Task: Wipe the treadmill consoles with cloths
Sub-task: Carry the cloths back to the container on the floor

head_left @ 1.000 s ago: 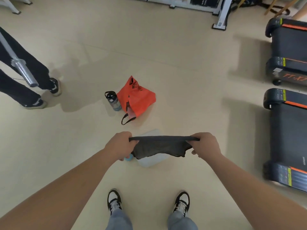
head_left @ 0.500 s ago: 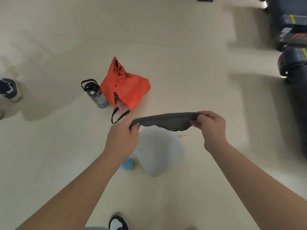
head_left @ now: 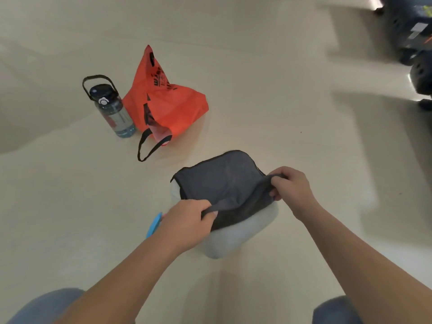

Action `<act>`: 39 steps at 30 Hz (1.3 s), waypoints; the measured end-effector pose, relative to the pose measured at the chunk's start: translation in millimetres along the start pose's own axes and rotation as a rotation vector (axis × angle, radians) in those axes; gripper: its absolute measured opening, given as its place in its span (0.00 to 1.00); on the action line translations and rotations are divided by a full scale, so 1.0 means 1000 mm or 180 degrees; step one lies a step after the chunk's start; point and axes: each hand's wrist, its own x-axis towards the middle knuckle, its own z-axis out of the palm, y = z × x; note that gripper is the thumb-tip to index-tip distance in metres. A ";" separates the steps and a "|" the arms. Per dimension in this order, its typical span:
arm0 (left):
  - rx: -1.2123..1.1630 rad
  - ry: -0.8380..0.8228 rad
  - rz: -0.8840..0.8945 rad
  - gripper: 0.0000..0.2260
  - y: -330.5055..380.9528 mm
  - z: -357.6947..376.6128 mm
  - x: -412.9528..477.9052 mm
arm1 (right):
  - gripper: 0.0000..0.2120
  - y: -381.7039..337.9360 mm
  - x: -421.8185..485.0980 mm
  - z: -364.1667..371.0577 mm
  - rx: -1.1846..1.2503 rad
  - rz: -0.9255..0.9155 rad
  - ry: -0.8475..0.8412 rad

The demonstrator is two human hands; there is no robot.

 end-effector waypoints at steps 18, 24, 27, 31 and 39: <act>0.0463 -0.1466 0.0109 0.14 0.004 -0.014 -0.022 | 0.10 -0.005 -0.015 -0.033 -0.1935 0.0223 -0.1134; -0.0509 0.0508 -0.0330 0.10 -0.040 -0.022 0.014 | 0.17 -0.005 0.000 0.007 -0.0375 -0.0115 -0.0254; 0.0167 0.0683 -0.0650 0.19 -0.053 -0.016 0.021 | 0.32 0.009 0.006 0.021 -0.0724 -0.0295 -0.0213; 0.0613 0.0055 -0.0881 0.22 -0.058 0.004 0.016 | 0.20 0.018 0.004 0.025 -0.1353 -0.0418 -0.0258; -0.1864 -0.0200 -0.1748 0.15 -0.056 0.043 0.017 | 0.25 0.029 0.001 0.025 -0.1504 -0.0189 -0.0569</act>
